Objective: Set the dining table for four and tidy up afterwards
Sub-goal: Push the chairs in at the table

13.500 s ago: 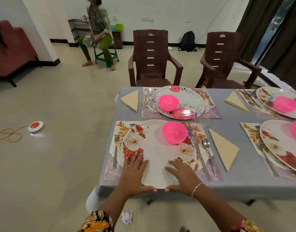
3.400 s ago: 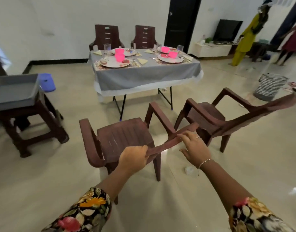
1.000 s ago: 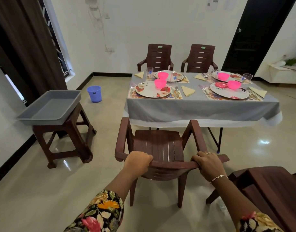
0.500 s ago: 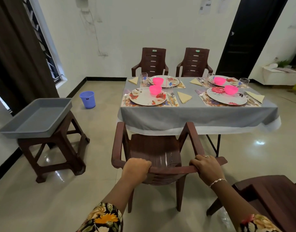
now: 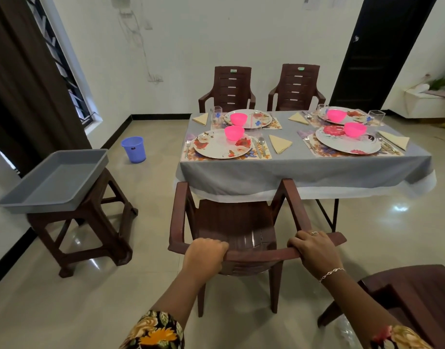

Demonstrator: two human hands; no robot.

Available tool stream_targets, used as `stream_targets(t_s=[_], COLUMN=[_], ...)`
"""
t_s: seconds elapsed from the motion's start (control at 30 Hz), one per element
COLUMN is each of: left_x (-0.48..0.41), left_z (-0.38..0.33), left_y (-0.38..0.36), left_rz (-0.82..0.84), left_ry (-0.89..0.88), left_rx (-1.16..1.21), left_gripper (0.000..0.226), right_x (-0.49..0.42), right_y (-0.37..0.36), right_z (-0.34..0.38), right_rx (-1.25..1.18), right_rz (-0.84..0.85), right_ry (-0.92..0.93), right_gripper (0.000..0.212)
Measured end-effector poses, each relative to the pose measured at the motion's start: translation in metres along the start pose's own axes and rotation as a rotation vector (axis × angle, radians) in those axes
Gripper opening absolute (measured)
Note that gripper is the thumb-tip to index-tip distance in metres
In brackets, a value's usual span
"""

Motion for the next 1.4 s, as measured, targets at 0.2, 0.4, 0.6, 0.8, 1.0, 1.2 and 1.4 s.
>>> stream_targets(t_s=[0.2, 0.4, 0.6, 0.8, 1.0, 1.2, 1.4], left_x=[-0.001, 0.023, 0.060, 0.094, 0.125, 0.166, 0.225], left_z=[-0.001, -0.021, -0.088, -0.182, -0.282, -0.415, -0.567], left_y=[-0.002, 0.019, 0.025, 0.003, 0.005, 0.031, 0.079], left_rz=[0.052, -0.025, -0.292, -0.263, -0.245, -0.262, -0.328], left_ry=[-0.010, 0.234, 0.061, -0.128, -0.291, -0.471, -0.593], left_rx=[0.041, -0.077, 0.037, 0.132, 0.210, 0.238, 0.332], left_gripper=[0.022, 0.066, 0.084, 0.080, 0.084, 0.078, 0.079], right_x=[-0.001, 0.016, 0.092, 0.209, 0.325, 0.437, 0.554], right_y=[0.006, 0.034, 0.067, 0.098, 0.146, 0.218, 0.305], right_z=[0.003, 0.018, 0.043, 0.051, 0.034, -0.001, -0.039], right_rx=[-0.005, -0.031, -0.032, 0.039, 0.083, 0.192, 0.267], right_rz=[0.001, -0.031, -0.049, 0.069, 0.145, 0.091, 0.080], right_ry=[0.012, -0.081, -0.240, -0.361, -0.514, -0.664, -0.676], right_gripper=[0.032, 0.061, 0.068, 0.077, 0.074, 0.068, 0.078])
Point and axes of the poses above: each hand's wrist, its own x-axis away from the middle knuckle, its own y-axis out of the back of the hand, z = x × y, the point moved 4 cm from there along -x, towards the middle knuckle, and after that the axes turned 11 degrees about -z, right-handed, at the moved point
